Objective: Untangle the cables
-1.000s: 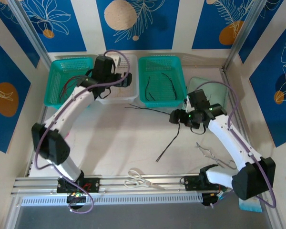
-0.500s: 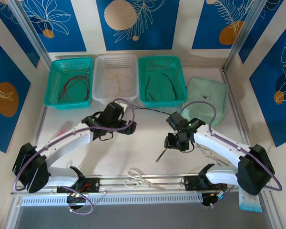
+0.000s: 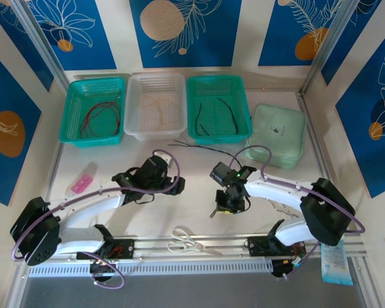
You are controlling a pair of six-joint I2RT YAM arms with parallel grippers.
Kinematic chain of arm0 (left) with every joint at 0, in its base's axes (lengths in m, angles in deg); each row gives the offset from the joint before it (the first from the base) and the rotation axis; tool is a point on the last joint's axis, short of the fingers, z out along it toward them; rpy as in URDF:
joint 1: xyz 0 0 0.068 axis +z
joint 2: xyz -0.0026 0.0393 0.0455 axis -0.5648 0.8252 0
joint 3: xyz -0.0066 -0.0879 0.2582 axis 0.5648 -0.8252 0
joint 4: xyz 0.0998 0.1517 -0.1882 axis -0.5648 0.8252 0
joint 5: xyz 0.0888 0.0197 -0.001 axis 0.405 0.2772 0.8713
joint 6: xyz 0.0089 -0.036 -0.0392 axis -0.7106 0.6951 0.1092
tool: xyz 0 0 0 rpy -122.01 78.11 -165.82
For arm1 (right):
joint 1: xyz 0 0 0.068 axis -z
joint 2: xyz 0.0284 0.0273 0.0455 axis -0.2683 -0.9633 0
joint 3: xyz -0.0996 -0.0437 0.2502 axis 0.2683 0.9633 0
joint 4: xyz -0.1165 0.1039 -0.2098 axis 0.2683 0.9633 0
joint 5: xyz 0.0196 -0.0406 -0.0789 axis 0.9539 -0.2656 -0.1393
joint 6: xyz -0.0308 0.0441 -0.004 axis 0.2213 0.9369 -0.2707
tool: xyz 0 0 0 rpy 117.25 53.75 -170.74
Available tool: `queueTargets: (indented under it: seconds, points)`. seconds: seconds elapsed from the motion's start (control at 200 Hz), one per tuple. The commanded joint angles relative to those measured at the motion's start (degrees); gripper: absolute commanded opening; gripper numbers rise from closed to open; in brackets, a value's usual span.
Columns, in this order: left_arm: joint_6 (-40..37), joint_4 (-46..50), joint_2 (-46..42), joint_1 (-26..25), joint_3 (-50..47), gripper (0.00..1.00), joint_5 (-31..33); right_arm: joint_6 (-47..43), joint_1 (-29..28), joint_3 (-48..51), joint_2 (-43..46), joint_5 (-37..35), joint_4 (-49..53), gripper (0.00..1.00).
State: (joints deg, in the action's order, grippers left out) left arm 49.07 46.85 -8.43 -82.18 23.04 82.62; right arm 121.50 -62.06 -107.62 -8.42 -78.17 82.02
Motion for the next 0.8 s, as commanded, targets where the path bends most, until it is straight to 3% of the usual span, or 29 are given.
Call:
queueTargets:
  seconds: [0.0,0.34,0.795]
  points:
    - [1.6,-1.1,-1.7,-0.5,-1.6,0.91,0.4,1.2,-0.3,-1.4,-1.9,1.7,-0.3,0.23]
    - [1.7,1.4,-6.7,-0.6,-3.2,0.92,3.3,0.3,-0.6,-3.7,-4.4,2.3,-0.5,0.25]
    - [2.4,1.7,-6.8,-0.5,-3.0,0.93,3.7,-1.3,-0.2,-5.9,-7.7,3.6,-1.1,0.26]
